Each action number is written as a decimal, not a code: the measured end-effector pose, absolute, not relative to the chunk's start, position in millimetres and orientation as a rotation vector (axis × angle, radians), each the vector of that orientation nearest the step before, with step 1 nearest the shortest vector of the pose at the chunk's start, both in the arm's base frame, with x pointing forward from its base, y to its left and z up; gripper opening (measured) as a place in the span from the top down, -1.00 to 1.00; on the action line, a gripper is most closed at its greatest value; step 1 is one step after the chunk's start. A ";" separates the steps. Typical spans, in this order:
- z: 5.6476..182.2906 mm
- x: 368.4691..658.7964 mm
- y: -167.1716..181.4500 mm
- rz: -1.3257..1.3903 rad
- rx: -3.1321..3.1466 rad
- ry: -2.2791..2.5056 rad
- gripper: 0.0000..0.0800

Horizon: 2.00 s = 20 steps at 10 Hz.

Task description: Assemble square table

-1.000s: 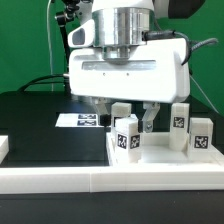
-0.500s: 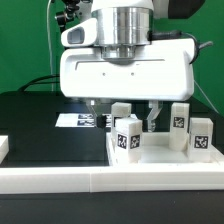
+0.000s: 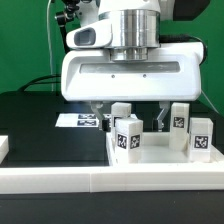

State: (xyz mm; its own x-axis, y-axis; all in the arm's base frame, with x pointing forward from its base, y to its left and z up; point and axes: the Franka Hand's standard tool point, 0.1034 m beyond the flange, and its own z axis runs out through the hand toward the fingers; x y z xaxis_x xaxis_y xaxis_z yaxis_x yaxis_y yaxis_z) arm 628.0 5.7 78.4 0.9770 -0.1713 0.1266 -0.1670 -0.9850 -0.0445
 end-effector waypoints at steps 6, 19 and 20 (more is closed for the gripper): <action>79.3 629.0 1.6 -0.205 -3.137 -0.244 -0.62; 79.5 624.4 -8.3 -0.205 -3.030 0.800 0.27; 79.3 624.2 -8.7 -0.204 -3.021 0.831 0.27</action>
Offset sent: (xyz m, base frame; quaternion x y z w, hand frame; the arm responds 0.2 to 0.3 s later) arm 0.0032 0.0033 0.0031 0.0022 -0.0030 -0.1801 0.9836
